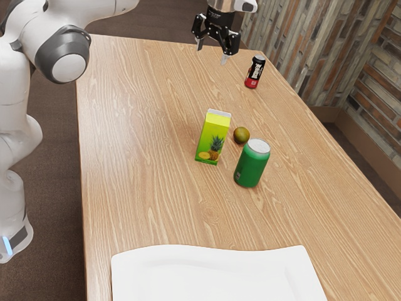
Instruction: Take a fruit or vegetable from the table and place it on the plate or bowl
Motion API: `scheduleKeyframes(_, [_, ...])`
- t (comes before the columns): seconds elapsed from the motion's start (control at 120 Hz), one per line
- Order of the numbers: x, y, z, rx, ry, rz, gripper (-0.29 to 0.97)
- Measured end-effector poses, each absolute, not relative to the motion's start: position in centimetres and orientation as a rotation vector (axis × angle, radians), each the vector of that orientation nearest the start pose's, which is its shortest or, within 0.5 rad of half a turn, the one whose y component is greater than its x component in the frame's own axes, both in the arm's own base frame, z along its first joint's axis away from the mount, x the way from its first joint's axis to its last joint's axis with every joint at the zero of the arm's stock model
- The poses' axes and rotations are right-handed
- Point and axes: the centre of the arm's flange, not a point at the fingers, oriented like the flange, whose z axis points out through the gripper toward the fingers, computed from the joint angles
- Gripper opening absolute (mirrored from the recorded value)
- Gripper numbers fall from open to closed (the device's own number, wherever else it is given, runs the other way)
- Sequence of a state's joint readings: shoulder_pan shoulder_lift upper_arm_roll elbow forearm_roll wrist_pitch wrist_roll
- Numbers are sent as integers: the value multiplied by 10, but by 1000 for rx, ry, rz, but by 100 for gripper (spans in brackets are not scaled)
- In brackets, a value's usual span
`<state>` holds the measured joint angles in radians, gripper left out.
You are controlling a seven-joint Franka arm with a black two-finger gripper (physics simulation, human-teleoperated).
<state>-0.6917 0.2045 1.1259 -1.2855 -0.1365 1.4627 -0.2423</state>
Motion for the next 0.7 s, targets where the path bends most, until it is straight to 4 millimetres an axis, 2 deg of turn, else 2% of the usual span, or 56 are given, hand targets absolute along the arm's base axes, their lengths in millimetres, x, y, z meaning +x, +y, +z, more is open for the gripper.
scheduleKeyframes(0.35, [551, 160, 689, -2928, -974, -125, 68])
scheduleKeyframes(0.433, [550, 158, 695, -2927, -970, -142, 68])
scheduleKeyframes(0.55, [546, 140, 738, -2933, -923, -278, 68])
scheduleKeyframes(0.6, [546, 130, 742, -2943, -899, -279, 68])
scheduleKeyframes(0.7, [556, 101, 734, -2977, -821, -244, 68])
